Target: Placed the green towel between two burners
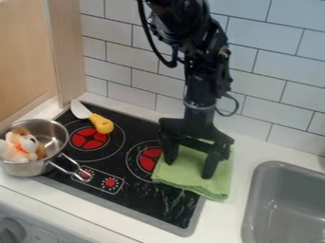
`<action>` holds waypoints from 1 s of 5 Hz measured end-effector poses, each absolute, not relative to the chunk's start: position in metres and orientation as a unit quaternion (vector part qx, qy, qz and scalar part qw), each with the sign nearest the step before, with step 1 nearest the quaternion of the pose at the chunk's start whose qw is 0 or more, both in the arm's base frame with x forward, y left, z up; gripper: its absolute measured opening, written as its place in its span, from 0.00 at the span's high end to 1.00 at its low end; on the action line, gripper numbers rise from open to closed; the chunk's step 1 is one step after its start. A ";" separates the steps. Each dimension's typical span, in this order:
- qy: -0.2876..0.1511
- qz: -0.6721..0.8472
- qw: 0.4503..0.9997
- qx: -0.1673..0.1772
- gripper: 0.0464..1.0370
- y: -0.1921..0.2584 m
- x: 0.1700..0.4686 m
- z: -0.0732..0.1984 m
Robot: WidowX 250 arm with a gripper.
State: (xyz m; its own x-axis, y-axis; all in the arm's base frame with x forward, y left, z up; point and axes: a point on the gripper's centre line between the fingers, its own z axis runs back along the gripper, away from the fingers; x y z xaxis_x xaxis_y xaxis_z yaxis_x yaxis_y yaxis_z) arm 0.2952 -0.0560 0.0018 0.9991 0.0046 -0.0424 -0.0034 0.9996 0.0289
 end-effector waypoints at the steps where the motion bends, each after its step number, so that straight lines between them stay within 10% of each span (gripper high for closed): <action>1: 0.021 0.006 1.000 0.010 0.04 -0.047 0.296 0.002; 5: 0.025 0.072 0.997 0.001 0.04 0.020 0.297 0.002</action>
State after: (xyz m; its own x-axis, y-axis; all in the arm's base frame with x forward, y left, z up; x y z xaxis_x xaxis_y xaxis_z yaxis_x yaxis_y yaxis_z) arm 0.2966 0.0200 0.0021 0.9885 0.1431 -0.0487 -0.1430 0.9897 0.0061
